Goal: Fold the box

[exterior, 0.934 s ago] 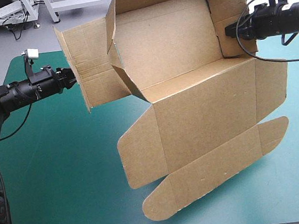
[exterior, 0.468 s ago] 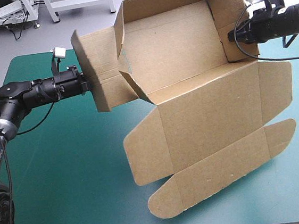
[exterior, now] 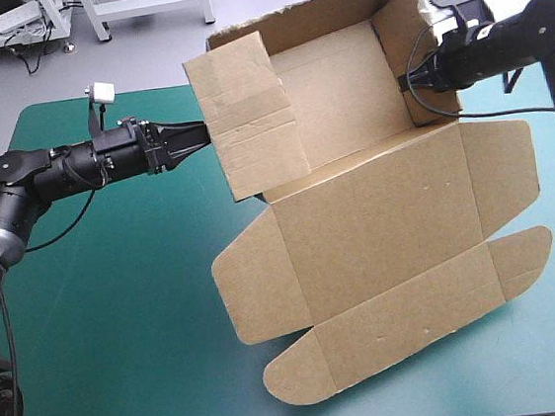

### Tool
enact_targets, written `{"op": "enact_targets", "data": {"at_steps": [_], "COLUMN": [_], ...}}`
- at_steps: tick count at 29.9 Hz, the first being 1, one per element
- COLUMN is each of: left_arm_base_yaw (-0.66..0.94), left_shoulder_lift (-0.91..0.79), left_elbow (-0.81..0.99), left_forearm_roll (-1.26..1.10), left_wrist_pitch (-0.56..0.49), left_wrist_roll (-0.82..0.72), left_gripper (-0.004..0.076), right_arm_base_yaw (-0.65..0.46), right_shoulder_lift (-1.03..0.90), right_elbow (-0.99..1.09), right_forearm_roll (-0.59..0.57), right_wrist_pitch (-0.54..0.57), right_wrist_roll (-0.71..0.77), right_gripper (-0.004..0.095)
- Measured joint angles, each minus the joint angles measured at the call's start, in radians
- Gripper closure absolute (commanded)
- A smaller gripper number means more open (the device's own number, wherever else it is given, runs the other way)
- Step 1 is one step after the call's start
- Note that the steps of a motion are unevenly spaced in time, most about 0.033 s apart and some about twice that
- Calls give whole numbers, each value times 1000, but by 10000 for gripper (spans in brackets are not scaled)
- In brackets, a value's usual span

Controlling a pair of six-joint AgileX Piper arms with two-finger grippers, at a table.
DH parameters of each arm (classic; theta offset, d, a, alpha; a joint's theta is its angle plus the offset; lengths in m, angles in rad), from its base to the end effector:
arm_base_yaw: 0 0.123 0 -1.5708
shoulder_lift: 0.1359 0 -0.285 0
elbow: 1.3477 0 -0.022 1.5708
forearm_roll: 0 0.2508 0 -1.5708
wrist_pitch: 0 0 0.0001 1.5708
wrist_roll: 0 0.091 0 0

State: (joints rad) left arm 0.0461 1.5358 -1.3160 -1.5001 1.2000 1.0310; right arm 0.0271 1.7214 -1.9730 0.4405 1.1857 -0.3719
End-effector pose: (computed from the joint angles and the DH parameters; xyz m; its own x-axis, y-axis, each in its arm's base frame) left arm 0.3156 -0.0702 0.3849 -0.5833 -0.1522 -0.7979 0.7109 0.3795 -0.5921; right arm 0.3662 0.0459 0.4398 -0.6525 -0.1972 -0.7317 -0.4329 0.8895 0.1463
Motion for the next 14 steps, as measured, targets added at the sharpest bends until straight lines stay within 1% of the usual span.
{"op": "enact_targets", "data": {"at_steps": [2,9,14], "left_arm_base_yaw": [0,0,-10], "left_shoulder_lift": [0,-3,-8], "left_elbow": [-2,-4,-34], "left_forearm_roll": [0,26,120], "left_wrist_pitch": [1,1,-1], "left_wrist_roll": [-15,-42,-94], "left_gripper": [313,313,314], "right_arm_base_yaw": [38,151,190], "right_shoulder_lift": [8,46,69], "right_elbow": [0,0,0], "right_forearm_roll": [-46,-130,-226], "right_wrist_pitch": [-25,-113,-126], "right_wrist_roll": [25,91,160], "right_gripper": [928,928,928]}}
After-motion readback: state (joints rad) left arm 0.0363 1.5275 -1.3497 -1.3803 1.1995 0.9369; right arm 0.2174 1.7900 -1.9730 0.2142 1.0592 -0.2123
